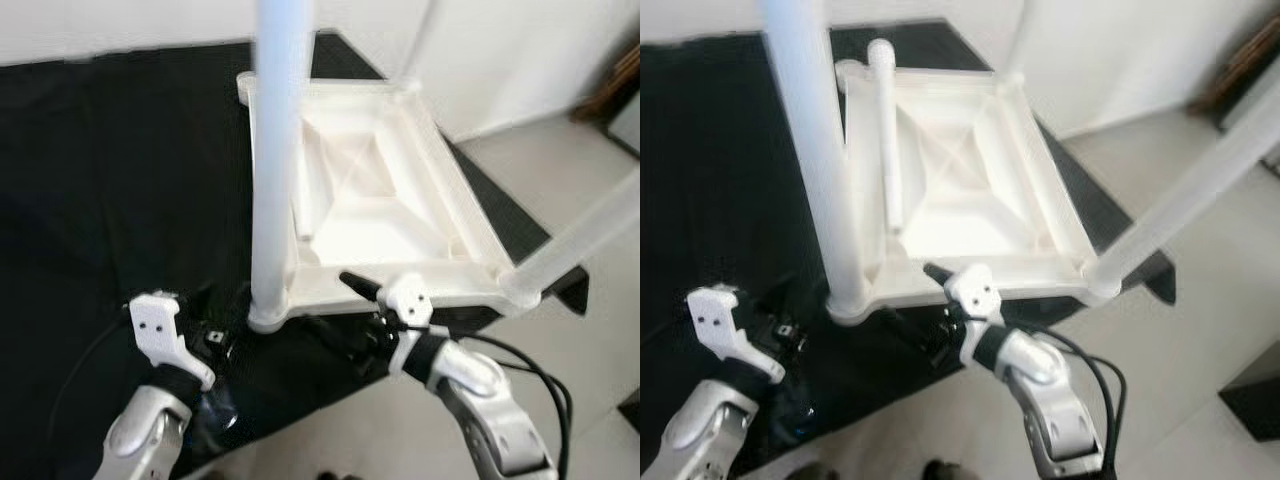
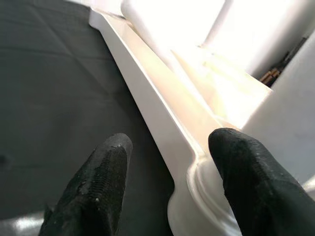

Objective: Building children table

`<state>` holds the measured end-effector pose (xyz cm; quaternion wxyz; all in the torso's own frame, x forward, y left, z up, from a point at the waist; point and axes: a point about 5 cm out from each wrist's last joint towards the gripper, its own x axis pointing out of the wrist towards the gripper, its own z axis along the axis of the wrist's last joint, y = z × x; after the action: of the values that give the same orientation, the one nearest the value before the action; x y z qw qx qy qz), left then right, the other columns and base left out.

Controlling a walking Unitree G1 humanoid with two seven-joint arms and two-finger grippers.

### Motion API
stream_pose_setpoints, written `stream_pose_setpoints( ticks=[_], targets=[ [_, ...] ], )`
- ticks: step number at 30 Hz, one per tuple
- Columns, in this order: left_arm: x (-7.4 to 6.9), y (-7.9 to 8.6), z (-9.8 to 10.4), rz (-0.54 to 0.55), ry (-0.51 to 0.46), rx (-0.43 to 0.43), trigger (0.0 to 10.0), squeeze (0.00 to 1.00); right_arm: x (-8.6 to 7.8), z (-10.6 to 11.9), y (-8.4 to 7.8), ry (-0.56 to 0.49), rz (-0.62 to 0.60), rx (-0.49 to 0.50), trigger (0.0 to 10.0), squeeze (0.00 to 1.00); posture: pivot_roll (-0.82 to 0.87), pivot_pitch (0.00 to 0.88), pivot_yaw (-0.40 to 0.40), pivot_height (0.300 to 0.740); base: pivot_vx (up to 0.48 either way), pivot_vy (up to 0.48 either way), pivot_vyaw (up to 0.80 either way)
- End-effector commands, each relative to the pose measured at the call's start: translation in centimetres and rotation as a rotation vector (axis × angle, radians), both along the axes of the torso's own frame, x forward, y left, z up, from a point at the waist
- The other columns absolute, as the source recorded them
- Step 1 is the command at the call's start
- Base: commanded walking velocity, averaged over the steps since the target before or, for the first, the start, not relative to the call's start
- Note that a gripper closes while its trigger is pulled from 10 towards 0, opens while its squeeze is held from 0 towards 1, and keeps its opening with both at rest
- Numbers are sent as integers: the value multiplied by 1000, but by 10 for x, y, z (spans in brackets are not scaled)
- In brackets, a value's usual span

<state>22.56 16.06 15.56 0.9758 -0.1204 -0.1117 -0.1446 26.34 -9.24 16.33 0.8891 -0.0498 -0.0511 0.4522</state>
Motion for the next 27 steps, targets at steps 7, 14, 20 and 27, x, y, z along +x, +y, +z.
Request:
stream_pose_setpoints(
  ticks=[7,14,20,27],
  targets=[
    [-1,0,-5,16,58,7,10000,0,-16,-5,5,43,202,-40,10000,0,32,222,-121,740,187,-113,0],
    [1,15,-7,136,81,24,10000,0,-22,-5,1,70,303,-90,10000,0,34,228,-115,740,0,0,0],
    [1,44,-14,273,124,14,10000,0,-21,-5,-4,67,305,-122,10000,0,32,233,-108,740,0,0,0],
    [-1,83,-21,481,187,25,10000,0,-11,-1,-16,31,270,-201,10000,0,31,235,-104,740,0,0,0]
  ],
)
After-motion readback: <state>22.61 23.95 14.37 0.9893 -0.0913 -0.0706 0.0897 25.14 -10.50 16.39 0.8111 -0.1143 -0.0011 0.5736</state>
